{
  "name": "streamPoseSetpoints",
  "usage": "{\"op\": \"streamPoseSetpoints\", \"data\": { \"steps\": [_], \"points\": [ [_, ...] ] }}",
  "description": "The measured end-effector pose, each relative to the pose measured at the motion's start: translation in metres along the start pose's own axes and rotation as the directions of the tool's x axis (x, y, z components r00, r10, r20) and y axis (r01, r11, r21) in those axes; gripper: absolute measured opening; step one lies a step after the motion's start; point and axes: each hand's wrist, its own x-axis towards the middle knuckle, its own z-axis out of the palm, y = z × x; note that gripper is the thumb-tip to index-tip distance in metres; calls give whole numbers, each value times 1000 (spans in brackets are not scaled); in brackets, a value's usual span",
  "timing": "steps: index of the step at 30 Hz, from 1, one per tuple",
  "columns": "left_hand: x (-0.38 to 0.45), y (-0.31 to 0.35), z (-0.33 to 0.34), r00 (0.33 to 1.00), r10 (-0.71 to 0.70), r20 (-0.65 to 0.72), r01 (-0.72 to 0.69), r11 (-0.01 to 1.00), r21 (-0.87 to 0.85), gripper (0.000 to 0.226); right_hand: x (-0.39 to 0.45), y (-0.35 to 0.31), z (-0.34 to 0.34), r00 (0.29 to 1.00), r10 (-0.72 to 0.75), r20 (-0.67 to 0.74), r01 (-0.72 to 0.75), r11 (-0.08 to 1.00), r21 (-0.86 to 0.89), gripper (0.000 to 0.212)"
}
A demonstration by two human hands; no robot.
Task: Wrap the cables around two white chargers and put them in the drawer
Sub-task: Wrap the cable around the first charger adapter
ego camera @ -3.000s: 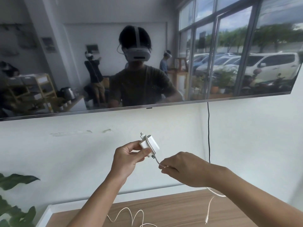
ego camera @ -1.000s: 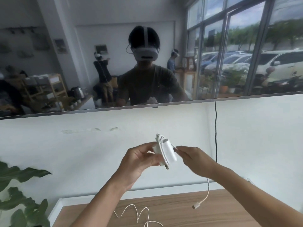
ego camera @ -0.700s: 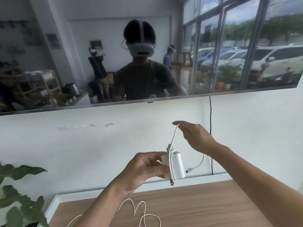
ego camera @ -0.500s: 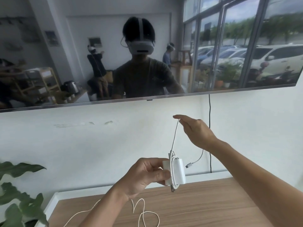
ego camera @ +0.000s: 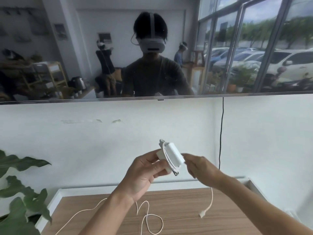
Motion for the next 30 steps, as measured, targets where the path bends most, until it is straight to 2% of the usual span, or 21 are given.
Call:
{"op": "streamPoseSetpoints", "data": {
  "steps": [2, 5, 8, 11, 14, 18, 21, 23, 26, 28, 30],
  "points": [
    [3, 0, -11, 989, 27, -147, -28, 1000, -1, 62, -20, -8, 15, 998, -3, 65, 2, 1000, 14, 28],
    [3, -7, -22, 964, 50, -259, -44, 999, 30, 59, -44, -31, 28, 991, -38, 130, 42, 999, -26, 29],
    [3, -17, -29, 939, 36, -342, -5, 996, 93, 49, -57, -53, 23, 989, -71, 128, 93, 979, -179, 33],
    [2, -18, -31, 929, 19, -371, 50, 983, 176, 39, -60, -68, 7, 990, -56, 127, 99, 924, -369, 26],
    [1, -17, -33, 924, 80, -374, 76, 920, 385, 15, -59, -89, -9, 982, -82, 171, 151, 883, -445, 28],
    [-3, -16, -42, 920, 117, -373, 124, 816, 564, 13, -57, -100, -18, 965, -186, 186, 255, 840, -480, 34],
    [-11, -15, -43, 935, 114, -335, 155, 721, 676, 7, -53, -99, -24, 945, -275, 177, 327, 822, -466, 32],
    [-15, -13, -38, 945, 111, -308, 153, 683, 714, 12, -47, -99, -28, 920, -368, 134, 387, 806, -448, 27],
    [-18, -10, -31, 962, 98, -255, 126, 668, 733, 20, -33, -99, -39, 900, -436, 0, 401, 828, -391, 17],
    [-21, -8, -27, 980, 56, -189, 98, 694, 713, 17, -21, -100, -44, 887, -453, -86, 393, 840, -373, 11],
    [-24, -7, -25, 991, 19, -129, 74, 735, 674, 14, -11, -98, -48, 926, -356, -129, 314, 912, -265, 5]
  ]
}}
